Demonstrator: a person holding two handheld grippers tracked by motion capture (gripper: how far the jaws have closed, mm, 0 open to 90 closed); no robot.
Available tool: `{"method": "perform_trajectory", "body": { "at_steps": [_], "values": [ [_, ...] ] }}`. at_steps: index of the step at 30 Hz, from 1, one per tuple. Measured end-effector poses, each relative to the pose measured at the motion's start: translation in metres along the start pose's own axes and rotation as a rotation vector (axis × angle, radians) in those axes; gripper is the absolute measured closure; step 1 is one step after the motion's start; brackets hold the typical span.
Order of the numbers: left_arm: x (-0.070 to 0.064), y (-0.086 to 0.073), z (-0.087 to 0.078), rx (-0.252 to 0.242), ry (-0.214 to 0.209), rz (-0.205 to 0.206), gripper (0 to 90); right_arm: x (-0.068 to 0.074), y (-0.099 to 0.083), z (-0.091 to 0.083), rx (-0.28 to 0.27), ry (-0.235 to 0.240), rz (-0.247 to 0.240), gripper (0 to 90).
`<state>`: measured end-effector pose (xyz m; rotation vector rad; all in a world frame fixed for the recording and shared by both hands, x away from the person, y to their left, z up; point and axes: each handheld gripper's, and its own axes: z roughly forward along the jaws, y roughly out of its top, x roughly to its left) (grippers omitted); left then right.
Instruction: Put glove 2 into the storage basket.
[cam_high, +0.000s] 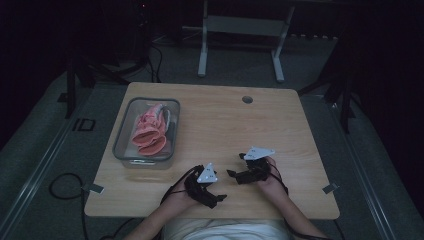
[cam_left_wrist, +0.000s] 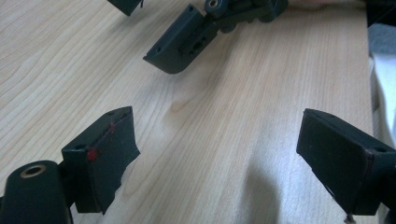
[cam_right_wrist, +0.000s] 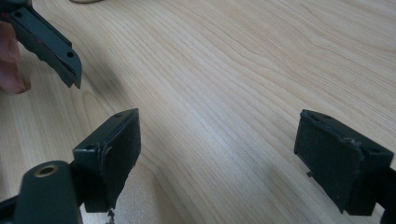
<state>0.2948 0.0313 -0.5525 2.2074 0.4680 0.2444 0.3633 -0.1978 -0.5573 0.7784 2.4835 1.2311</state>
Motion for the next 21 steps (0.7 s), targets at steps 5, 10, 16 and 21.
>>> {"method": "perform_trajectory", "body": {
  "at_steps": [5, 10, 16, 21],
  "values": [
    [-0.0004, -0.0004, 0.0006, 0.002, 0.003, 0.010, 11.6, 0.0000, -0.0006, 0.0000, -0.002, -0.011, -0.006, 14.7],
    [-0.0018, -0.0006, 0.0010, 0.003, 0.007, 0.018, 11.6, -0.0001, -0.0010, -0.0003, -0.005, -0.013, -0.004, 14.7],
    [-0.0024, -0.0011, 0.0013, 0.003, 0.007, 0.021, 11.6, -0.0001, -0.0014, -0.0001, -0.007, -0.016, -0.005, 14.7],
    [-0.0026, -0.0009, 0.0008, -0.003, 0.003, 0.021, 11.6, -0.0007, -0.0015, -0.0002, -0.006, -0.016, -0.005, 14.7]
  ]
}}
